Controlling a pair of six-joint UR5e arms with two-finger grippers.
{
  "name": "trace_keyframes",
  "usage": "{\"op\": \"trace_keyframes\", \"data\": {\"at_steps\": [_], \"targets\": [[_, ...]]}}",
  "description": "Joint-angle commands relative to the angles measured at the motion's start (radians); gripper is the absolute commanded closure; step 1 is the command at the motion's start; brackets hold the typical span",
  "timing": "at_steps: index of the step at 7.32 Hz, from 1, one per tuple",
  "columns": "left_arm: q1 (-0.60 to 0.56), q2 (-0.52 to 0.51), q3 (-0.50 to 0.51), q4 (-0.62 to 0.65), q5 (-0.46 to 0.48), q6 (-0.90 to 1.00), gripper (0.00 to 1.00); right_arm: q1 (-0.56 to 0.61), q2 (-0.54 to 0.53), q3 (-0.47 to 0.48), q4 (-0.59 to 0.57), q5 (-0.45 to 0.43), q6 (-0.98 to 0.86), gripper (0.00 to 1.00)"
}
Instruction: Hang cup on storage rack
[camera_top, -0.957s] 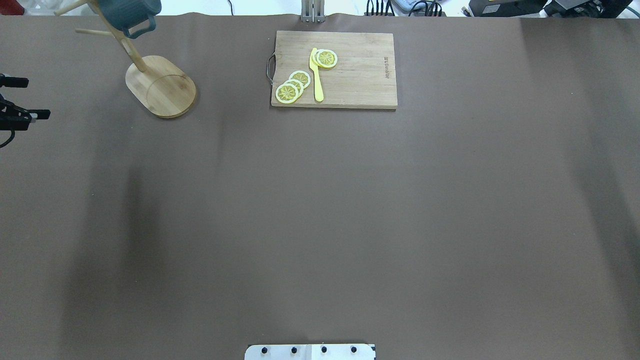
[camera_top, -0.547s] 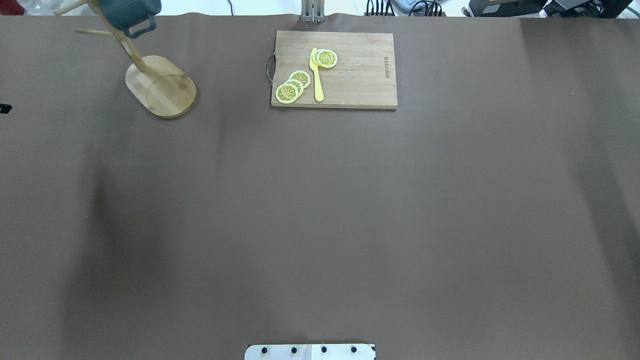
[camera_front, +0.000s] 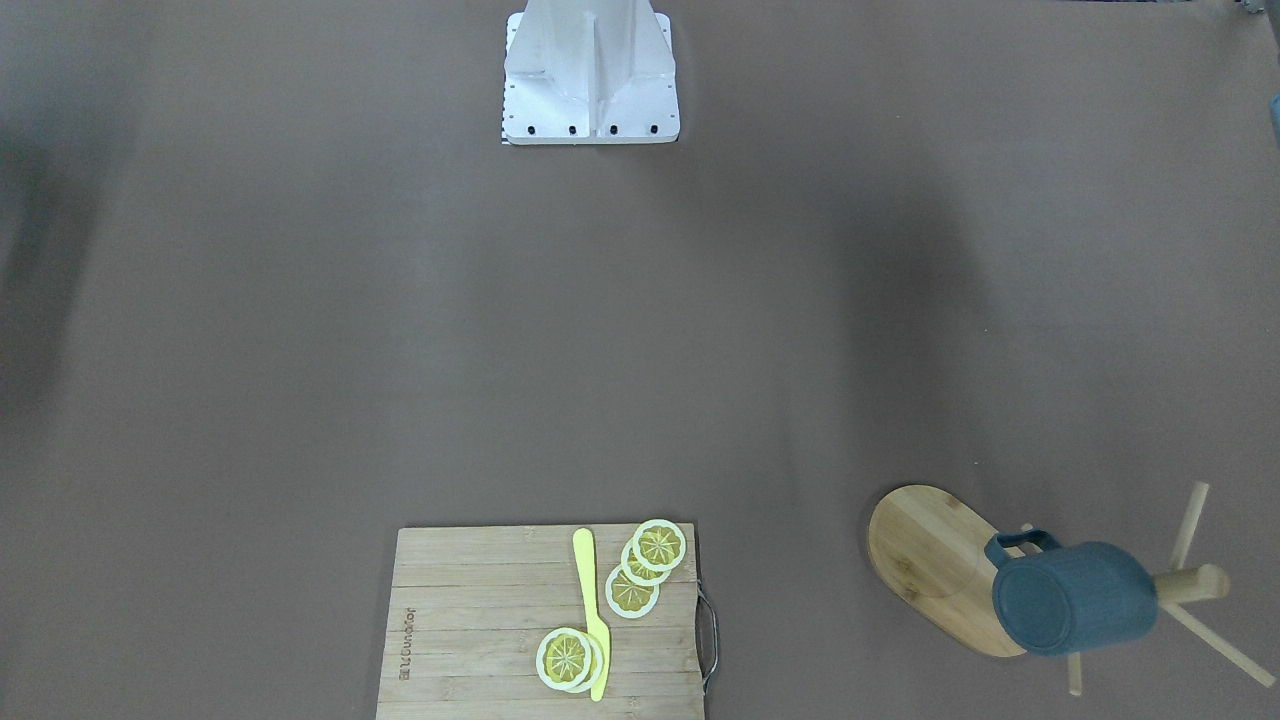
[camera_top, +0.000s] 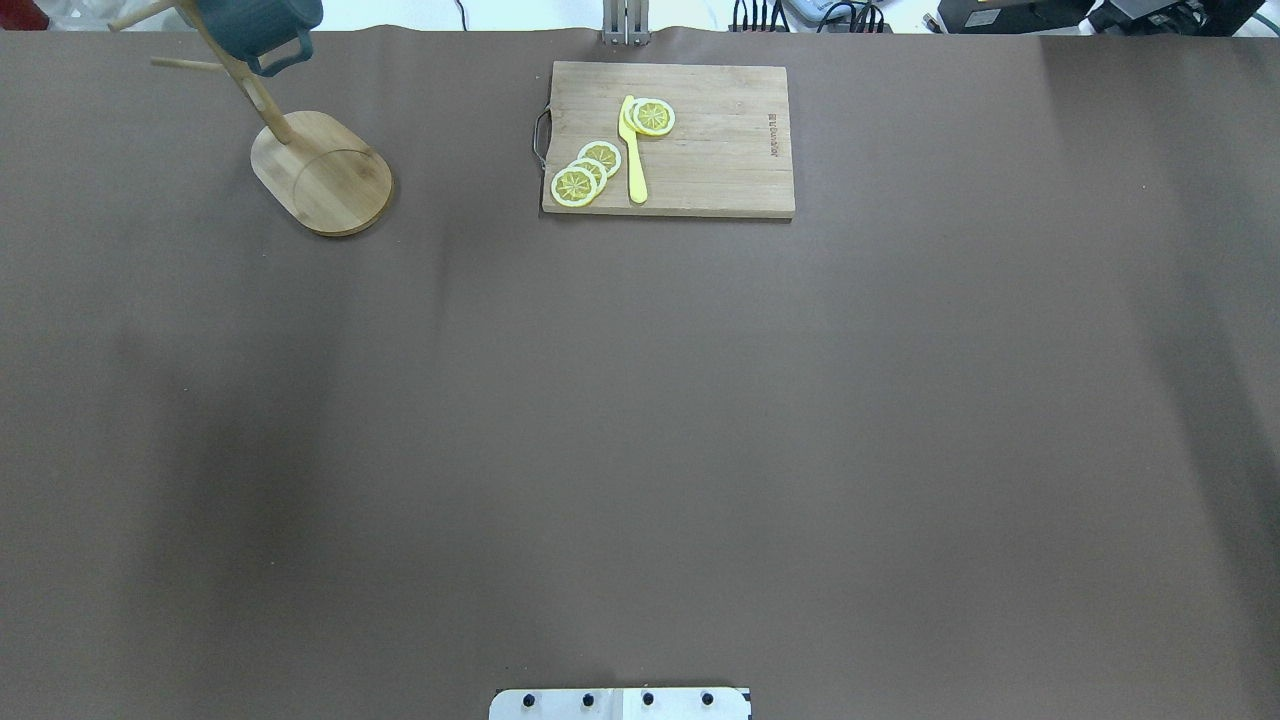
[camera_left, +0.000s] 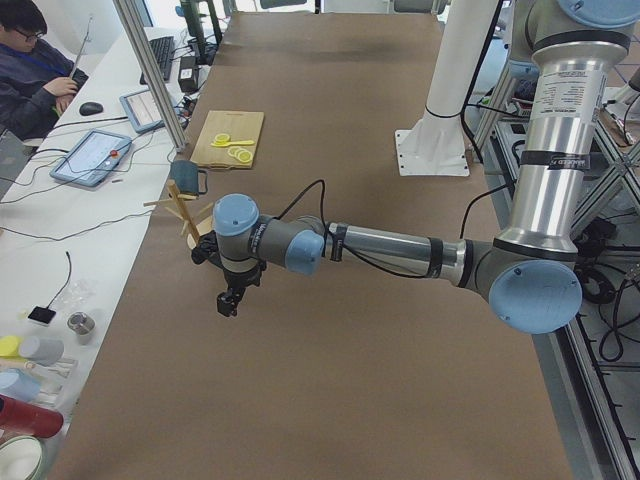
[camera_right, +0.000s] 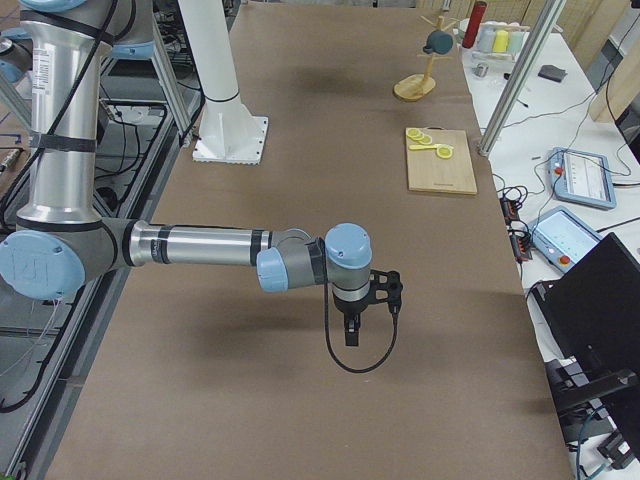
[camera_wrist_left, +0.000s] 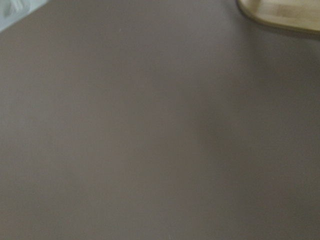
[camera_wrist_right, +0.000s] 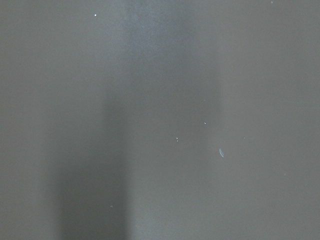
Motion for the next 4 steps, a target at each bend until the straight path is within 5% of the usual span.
{"op": "trace_keyframes", "data": {"at_steps": [1,4], "targets": [[-0.099,0.090,-0.047,0.129,-0.012,0.008,0.00,0.000,-0.017,-0.008,0.032,-0.001,0.002,0.00],[-0.101,0.162,-0.035,0.096,-0.007,-0.007,0.00,0.000,-0.035,-0.011,0.032,-0.001,0.000,0.00]]}}
